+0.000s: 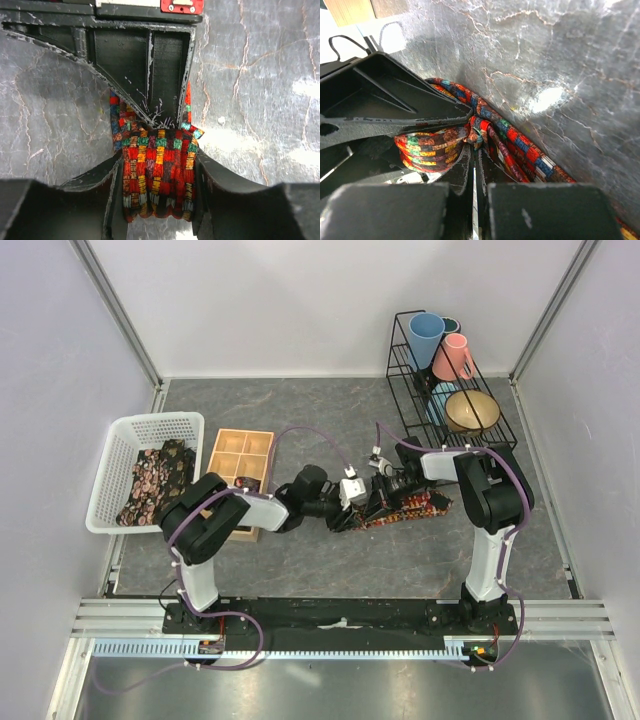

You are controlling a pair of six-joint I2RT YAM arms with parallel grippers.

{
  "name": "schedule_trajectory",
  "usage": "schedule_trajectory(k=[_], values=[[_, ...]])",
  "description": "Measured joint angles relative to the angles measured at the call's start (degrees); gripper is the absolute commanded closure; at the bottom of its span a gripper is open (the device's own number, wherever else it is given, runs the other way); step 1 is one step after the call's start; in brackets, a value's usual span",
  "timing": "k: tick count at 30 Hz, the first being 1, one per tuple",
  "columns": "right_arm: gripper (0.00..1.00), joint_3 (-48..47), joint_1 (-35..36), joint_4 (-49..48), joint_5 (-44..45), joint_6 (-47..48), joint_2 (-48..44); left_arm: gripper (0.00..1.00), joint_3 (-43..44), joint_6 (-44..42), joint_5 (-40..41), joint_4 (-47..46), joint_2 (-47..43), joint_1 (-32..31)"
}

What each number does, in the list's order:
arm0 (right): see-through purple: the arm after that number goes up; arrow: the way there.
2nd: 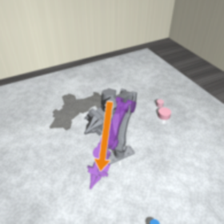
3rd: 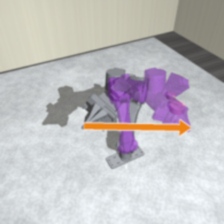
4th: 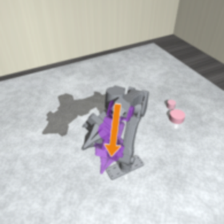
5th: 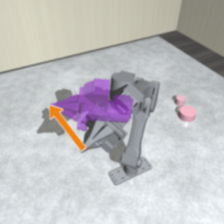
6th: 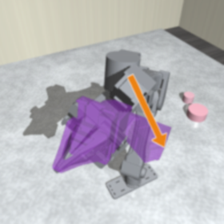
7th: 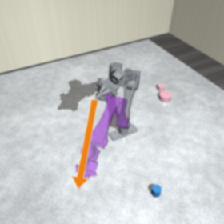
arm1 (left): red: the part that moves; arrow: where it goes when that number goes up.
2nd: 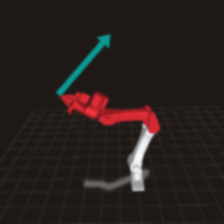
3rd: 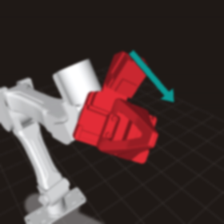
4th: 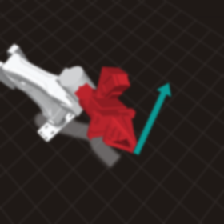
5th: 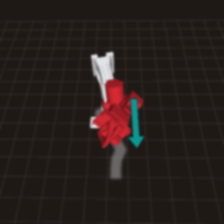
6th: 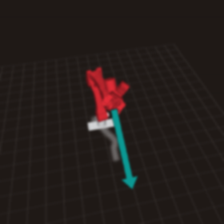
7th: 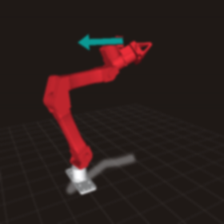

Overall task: Roll the ties
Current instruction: Roll the tie at the center of the board.

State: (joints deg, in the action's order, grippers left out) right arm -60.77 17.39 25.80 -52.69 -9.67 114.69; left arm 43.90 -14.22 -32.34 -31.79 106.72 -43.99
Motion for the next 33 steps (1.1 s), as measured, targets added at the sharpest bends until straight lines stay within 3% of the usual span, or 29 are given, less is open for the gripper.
schedule_trajectory(k=[8, 13, 19, 25, 33], values=[[1.00, 0.00, 1.11, -0.72, 1.09, -0.61, -0.74, 0.98, 15.39, -3.85, 6.10, 32.46, -0.81, -2.32], [0.98, -0.02, 2.60, -1.95, 1.07, -1.40, -0.74, 0.98, 23.26, -6.32, 10.99, 46.77, 1.01, -3.98], [0.78, -0.15, 3.96, -3.82, 0.61, -2.51, -0.50, 0.98, 25.16, -10.51, 14.05, 52.65, 1.25, -4.66], [0.67, -0.48, 2.54, -2.05, -0.90, -2.14, -0.57, 0.98, 25.03, -16.33, 13.62, 54.99, 1.14, -4.44], [0.68, -4.70, 0.68, 4.00, -0.83, 1.46, -0.94, 0.98, 24.22, -21.92, 10.54, 59.78, 0.35, -1.38]])
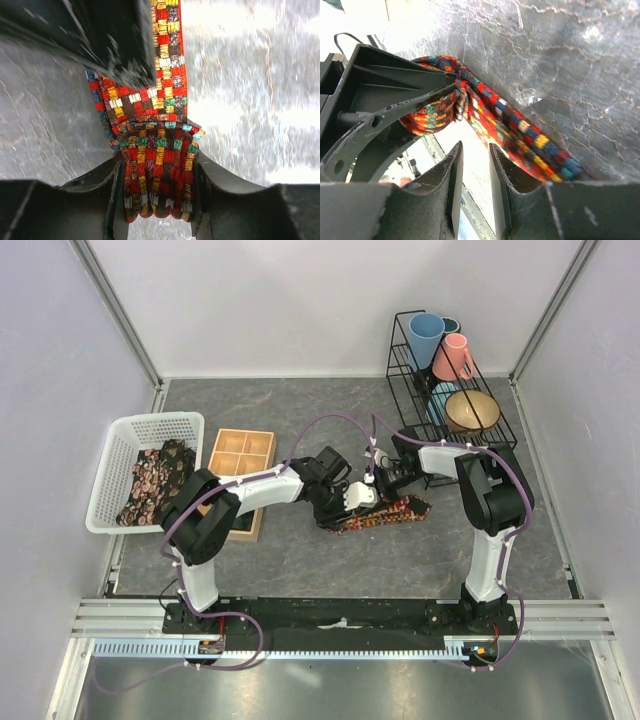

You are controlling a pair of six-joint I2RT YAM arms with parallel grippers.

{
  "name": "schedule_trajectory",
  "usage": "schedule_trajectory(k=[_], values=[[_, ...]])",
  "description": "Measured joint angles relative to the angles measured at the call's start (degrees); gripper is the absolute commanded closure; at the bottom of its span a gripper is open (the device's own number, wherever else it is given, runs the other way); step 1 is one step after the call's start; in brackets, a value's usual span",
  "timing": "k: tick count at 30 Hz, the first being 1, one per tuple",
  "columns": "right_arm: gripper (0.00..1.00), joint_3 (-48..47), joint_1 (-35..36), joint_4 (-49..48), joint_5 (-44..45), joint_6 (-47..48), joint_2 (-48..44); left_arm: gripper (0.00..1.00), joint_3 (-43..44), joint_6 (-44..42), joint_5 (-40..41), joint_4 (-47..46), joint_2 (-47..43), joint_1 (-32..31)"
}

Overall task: Roll the ties
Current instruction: Roll the tie at the center of the board.

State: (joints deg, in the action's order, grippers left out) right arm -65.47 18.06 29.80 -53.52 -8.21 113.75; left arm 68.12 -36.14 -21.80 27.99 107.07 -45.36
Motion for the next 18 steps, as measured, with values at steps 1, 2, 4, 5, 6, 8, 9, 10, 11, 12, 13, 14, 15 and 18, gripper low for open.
schedule_trajectory(k=[1, 2, 4, 5, 6, 8, 9, 10, 11, 12, 13, 14, 15, 18], values=[[0.68, -0.33, 0.11, 0.22, 0.35, 0.13, -0.07, 0.98, -0.26, -0.66, -0.37, 0.48, -0.24, 0.22], [0.68, -0.48, 0.20, 0.28, 0.59, 0.17, -0.07, 0.98, -0.37, -1.18, -0.70, 1.03, -0.42, 0.39], [0.69, -0.50, 0.48, 0.28, 2.03, 0.13, -0.09, 0.98, -0.39, -1.88, -1.01, 1.73, -0.50, 0.63], [0.69, -0.50, 0.61, 0.28, 2.93, 0.11, -0.07, 0.98, -0.37, -2.10, -1.05, 1.90, -0.55, 0.68], [0.70, -0.50, 0.79, 0.26, 3.89, 0.13, -0.07, 0.98, -0.37, -2.14, -1.09, 1.99, -0.63, 0.68], [0.71, -0.50, 1.07, 0.26, 5.60, 0.13, 0.00, 0.98, -0.39, -2.10, -1.09, 2.43, -0.94, 0.79], [0.71, -0.50, 1.18, 0.28, 5.88, 0.15, 0.09, 0.98, -0.39, -2.03, -1.07, 2.58, -1.07, 0.92], [0.71, -0.50, 1.25, 0.31, 6.14, 0.15, 0.20, 0.98, -0.39, -1.81, -1.05, 2.78, -1.27, 0.98], [0.72, -0.50, 1.31, 0.28, 6.32, 0.15, 0.31, 0.98, -0.39, -1.49, -0.98, 2.95, -1.53, 1.05], [0.72, -0.50, 1.33, 0.31, 6.51, 0.24, 0.35, 0.98, -0.39, -1.05, -0.90, 3.06, -1.97, 1.11], [0.73, -0.50, 1.33, 0.33, 6.69, 0.35, 0.39, 0.98, -0.39, -0.63, -0.83, 3.10, -2.47, 1.16], [0.72, -0.52, 1.33, 0.42, 6.86, 0.50, 0.42, 0.98, -0.39, -0.07, -0.76, 3.13, -3.19, 1.22], [0.72, -0.59, 1.33, 0.50, 6.97, 0.63, 0.44, 0.98, -0.39, 0.52, -0.72, 3.04, -4.00, 1.27], [0.73, -0.70, 1.33, 0.72, 7.08, 1.03, 0.50, 0.98, -0.39, 1.92, -0.13, 2.47, -5.99, 1.31]])
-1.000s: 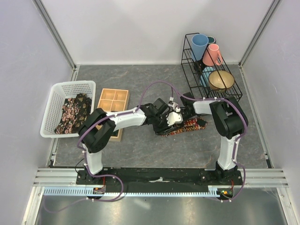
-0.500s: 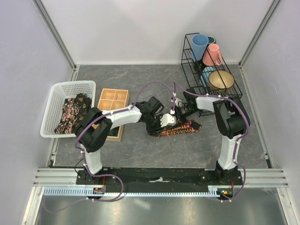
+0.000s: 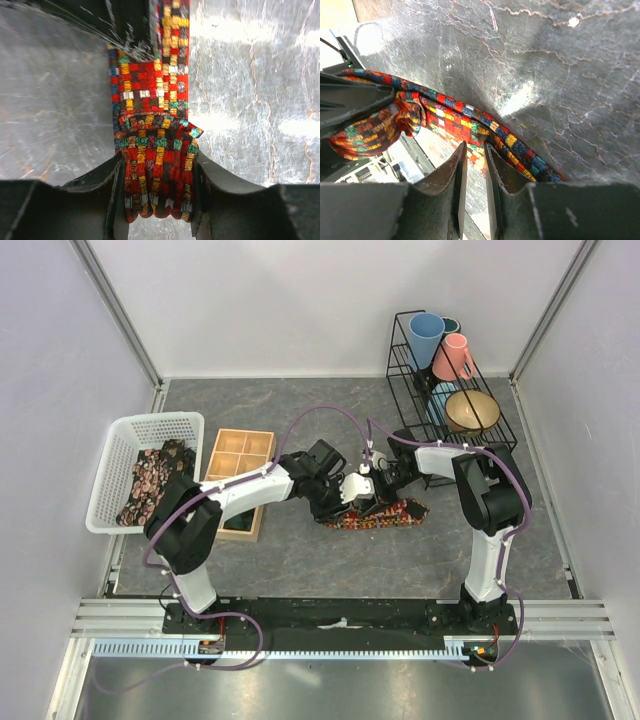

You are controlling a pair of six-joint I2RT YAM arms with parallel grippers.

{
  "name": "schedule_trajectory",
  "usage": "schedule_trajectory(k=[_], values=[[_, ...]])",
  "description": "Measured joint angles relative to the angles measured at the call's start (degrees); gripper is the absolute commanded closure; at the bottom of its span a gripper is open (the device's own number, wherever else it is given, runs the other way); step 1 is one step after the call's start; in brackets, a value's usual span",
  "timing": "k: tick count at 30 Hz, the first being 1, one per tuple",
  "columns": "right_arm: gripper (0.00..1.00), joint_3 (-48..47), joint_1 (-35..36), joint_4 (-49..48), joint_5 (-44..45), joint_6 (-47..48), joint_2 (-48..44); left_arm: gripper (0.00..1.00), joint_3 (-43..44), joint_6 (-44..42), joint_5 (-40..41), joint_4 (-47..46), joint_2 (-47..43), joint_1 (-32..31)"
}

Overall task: Roll the ties
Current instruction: Roll the tie at the center of the board.

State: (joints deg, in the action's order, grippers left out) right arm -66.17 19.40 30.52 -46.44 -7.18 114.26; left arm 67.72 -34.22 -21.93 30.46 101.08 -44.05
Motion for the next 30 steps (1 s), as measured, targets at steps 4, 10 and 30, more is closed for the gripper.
schedule_trajectory(k=[4, 10, 30], values=[[0.73, -0.13, 0.00, 0.20, 0.04, 0.22, 0.09, 0.98, 0.00, 0.33, 2.16, -0.57, 0.83, -0.02], [0.73, -0.22, 0.09, 0.35, -0.04, 0.59, 0.13, 0.98, 2.58, 0.31, 3.93, 0.98, 6.99, -0.04], [0.46, 11.19, 0.94, -33.64, -12.04, -32.46, -3.61, 0.98, 4.20, 0.07, 3.37, 2.67, 8.26, 0.11]])
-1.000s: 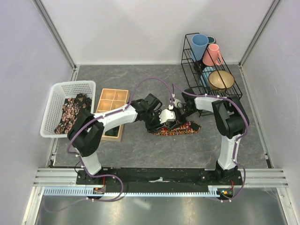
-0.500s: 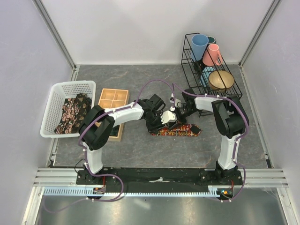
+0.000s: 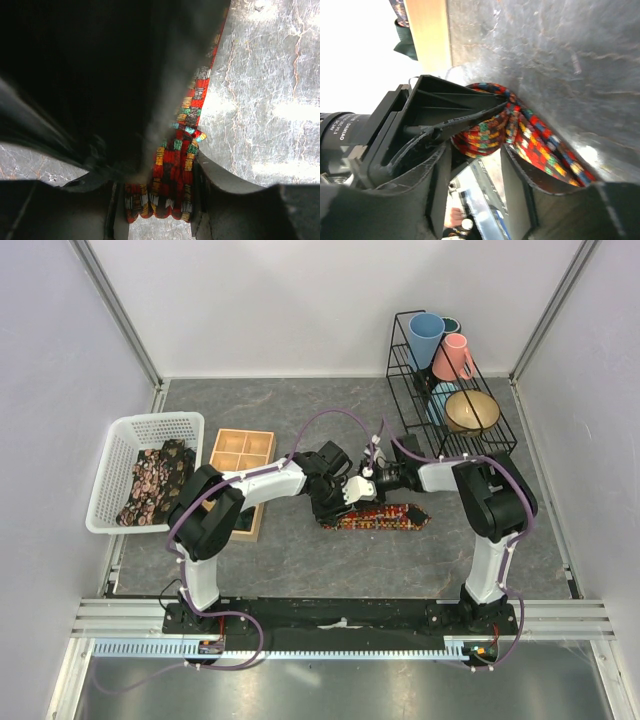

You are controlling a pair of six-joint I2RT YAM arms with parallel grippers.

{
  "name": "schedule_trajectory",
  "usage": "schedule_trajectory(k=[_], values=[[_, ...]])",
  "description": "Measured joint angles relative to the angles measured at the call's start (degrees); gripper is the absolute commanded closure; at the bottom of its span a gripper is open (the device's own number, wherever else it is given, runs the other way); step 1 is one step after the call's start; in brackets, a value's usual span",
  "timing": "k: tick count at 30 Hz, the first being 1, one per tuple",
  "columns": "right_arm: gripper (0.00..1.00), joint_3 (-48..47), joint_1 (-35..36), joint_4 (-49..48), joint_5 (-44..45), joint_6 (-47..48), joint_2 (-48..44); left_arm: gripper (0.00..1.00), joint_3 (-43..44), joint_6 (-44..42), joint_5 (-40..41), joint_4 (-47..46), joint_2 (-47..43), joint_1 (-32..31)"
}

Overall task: Roll the ties
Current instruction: Roll the tie at the center of the board.

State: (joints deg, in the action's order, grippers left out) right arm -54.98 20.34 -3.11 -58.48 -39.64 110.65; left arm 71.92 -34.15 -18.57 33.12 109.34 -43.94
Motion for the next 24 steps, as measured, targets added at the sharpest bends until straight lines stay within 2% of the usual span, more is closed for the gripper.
schedule_trajectory(k=[8, 14, 17, 18, 20, 21, 24], values=[[0.46, 9.03, 3.17, -20.72, -0.09, -14.82, 0.00, 0.98, -0.46, 0.00, -0.17, -0.50, -0.24, 0.00], [0.49, 10.12, 3.45, -25.03, 0.31, -17.18, 0.83, 0.98, -0.57, 0.00, -0.52, -0.66, -0.24, 0.17], [0.64, 9.05, 3.91, -22.03, 1.25, -14.60, 0.85, 0.98, -0.59, 0.02, -0.48, -0.61, -0.24, 0.17], [0.78, 8.76, 4.13, -21.18, 1.68, -13.84, 0.85, 0.98, -0.59, 0.02, -0.44, -0.50, -0.26, 0.22], [0.88, 8.31, 4.48, -19.69, 2.34, -12.28, 0.85, 0.98, -0.66, 0.04, -0.50, -0.37, -0.31, 0.33], [0.98, 7.80, 4.59, -18.49, 2.40, -11.50, 0.85, 0.98, -0.68, 0.04, -0.52, -0.37, -0.31, 0.37], [1.00, 5.75, 4.61, -13.79, 2.32, -7.21, 1.05, 0.96, -0.83, 0.07, -0.50, -0.50, -0.39, 0.37]])
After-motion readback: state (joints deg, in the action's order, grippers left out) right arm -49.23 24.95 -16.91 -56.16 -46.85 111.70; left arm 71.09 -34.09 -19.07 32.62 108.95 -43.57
